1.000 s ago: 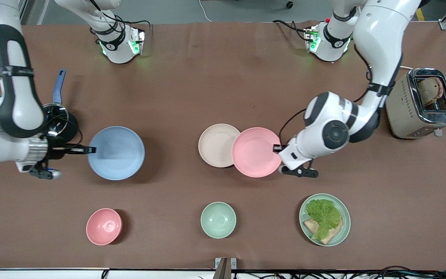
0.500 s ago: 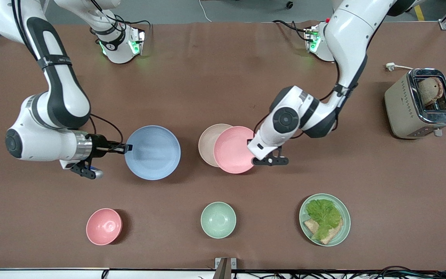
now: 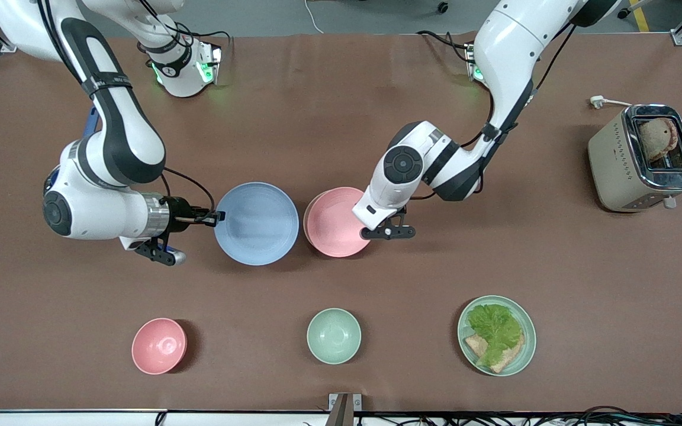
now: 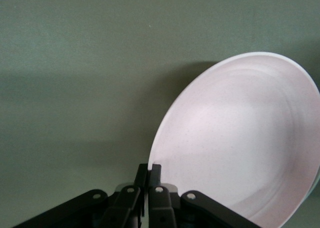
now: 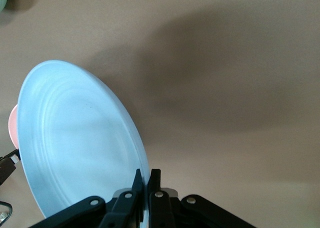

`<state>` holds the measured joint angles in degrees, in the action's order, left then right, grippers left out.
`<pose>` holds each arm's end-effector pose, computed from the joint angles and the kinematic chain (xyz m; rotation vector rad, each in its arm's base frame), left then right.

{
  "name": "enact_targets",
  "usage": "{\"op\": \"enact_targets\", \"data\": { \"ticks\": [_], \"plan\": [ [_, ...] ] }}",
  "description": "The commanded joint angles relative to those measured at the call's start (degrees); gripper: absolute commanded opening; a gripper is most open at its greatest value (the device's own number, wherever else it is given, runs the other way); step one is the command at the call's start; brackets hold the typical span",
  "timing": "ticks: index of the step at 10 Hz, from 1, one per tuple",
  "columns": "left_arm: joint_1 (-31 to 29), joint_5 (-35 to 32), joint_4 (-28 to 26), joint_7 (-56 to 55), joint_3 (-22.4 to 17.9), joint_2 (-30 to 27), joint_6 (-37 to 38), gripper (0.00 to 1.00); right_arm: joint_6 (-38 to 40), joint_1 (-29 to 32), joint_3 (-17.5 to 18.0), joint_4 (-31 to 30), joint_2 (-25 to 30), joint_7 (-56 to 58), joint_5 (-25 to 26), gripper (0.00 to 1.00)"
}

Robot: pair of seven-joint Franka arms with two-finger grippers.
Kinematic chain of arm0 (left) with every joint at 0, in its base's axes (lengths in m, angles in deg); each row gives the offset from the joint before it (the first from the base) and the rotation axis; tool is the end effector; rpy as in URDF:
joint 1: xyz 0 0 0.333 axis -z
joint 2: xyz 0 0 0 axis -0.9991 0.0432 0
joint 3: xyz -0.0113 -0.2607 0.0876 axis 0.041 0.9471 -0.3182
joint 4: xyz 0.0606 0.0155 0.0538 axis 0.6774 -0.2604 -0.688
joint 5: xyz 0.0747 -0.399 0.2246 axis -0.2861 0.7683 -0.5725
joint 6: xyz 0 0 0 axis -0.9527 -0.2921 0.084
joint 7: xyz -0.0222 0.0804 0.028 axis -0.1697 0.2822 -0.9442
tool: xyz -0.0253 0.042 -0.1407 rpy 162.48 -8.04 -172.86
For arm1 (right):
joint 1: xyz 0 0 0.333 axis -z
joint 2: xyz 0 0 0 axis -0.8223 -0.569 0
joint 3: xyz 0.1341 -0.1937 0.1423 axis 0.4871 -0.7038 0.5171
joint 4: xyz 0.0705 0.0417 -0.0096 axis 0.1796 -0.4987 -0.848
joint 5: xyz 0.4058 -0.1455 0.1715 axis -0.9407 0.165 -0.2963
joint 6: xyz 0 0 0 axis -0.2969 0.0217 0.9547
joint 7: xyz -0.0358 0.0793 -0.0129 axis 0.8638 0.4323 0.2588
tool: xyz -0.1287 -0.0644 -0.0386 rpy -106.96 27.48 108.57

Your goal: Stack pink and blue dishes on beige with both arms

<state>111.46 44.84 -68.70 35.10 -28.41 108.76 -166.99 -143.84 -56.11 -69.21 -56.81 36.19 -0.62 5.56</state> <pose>0.5397 -0.4722 0.1261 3.0559 0.0510 -0.0995 0.6373 0.2003 0.2295 -2.6965 0.4134 0.5045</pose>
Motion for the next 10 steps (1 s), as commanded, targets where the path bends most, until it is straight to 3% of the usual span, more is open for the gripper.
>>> {"op": "enact_targets", "data": {
  "ticks": [1, 2, 3, 5, 8, 10],
  "plan": [
    [0.84, -1.4, -0.67, -4.57, -0.36, 1.8, -1.76, 0.48, -1.58, -0.35, 0.31, -3.58, 2.98, -1.14, 0.53, 0.0],
    [0.67, -1.32, -0.41, -6.16, -0.36, 1.45, -1.75, 0.93, -1.58, -0.35, 0.31, -3.58, 3.07, -1.14, 0.53, 0.0],
    [-0.2, -1.31, -0.06, -6.26, -0.45, 0.23, -1.23, 1.0, -1.58, -0.44, 0.66, -3.58, 3.07, -1.14, 0.53, 0.0],
    [-6.24, -1.66, 0.64, -4.26, -0.89, -7.47, 2.26, 1.0, -3.06, -2.18, 1.1, -4.8, 2.81, -1.66, 0.53, 0.01],
    [-17.15, -1.58, 8.97, 10.74, -0.27, -13.65, 18.75, 1.0, -13.24, -10.17, 1.19, -7.45, 2.37, -6.89, -0.09, 0.02],
    [-23.47, -0.62, 9.53, 20.57, -0.19, -22.06, 26.95, 1.0, -20.62, -13.79, 3.19, -7.36, 0.36, -11.05, -0.17, 0.02]
  ]
}}
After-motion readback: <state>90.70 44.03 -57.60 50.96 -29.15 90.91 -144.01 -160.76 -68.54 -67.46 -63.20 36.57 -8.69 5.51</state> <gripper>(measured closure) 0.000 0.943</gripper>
